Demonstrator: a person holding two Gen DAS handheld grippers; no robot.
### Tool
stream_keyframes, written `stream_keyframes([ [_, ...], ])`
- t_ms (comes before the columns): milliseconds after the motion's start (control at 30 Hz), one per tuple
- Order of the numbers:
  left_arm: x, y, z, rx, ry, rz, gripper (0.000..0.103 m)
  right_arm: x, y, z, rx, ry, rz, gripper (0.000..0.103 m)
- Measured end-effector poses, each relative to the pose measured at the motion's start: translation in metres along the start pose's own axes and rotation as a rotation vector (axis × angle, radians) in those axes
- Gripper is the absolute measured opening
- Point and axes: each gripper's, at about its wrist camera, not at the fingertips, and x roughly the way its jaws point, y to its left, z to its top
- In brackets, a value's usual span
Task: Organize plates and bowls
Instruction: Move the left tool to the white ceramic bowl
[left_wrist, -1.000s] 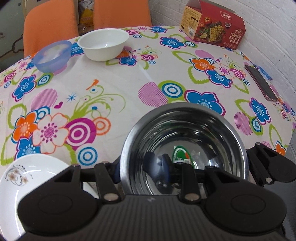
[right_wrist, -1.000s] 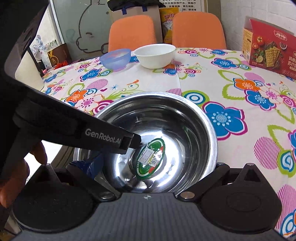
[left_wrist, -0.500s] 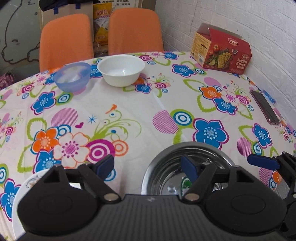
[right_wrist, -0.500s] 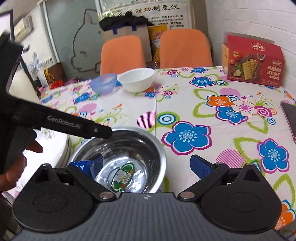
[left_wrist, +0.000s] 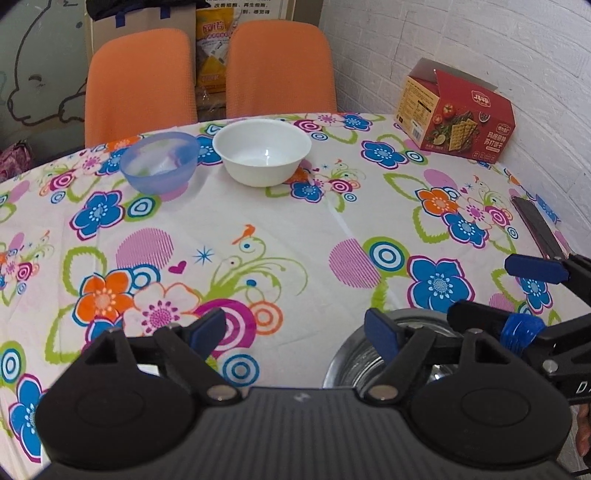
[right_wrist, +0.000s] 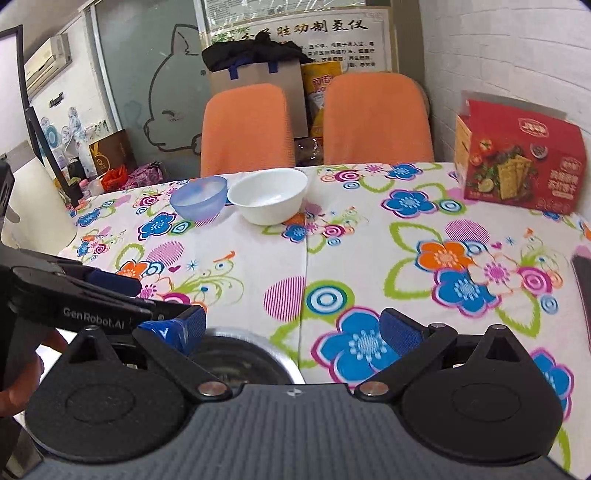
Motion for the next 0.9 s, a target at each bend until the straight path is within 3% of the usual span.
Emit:
stream_keyframes([
  [167, 0.016, 0.017, 0.015, -0.025, 0.028, 0.013, 0.078, 0.027, 0.000, 0.021, -0.038, 0.016, 0.009, 0.088],
  [300, 0.026, 0.039, 0.038, -0.108, 0.026, -0.004, 0.078, 0.054, -0.007, 0.044, -0.026, 0.027, 0.028, 0.088],
  [467, 0.042, 0.072, 0.077, -0.353, -0.006, -0.068, 0.078, 0.092, -0.014, 0.083, -0.008, -0.010, 0.038, 0.088],
  [667, 0.088, 0.098, 0.104, -0.697, 0.063, -0.129, 0.077, 0.152, -0.031, 0.110, 0.006, 0.017, 0.000, 0.088],
  [800, 0.108, 0.101, 0.110, -0.828, 0.061, -0.119, 0.077, 0.186, -0.034, 0.117, -0.042, 0.050, -0.038, 0.088],
  [900, 0.116, 0.101, 0.115, -0.869, 0.035, -0.056, 0.077, 0.201, -0.037, 0.117, -0.072, 0.068, -0.023, 0.088],
])
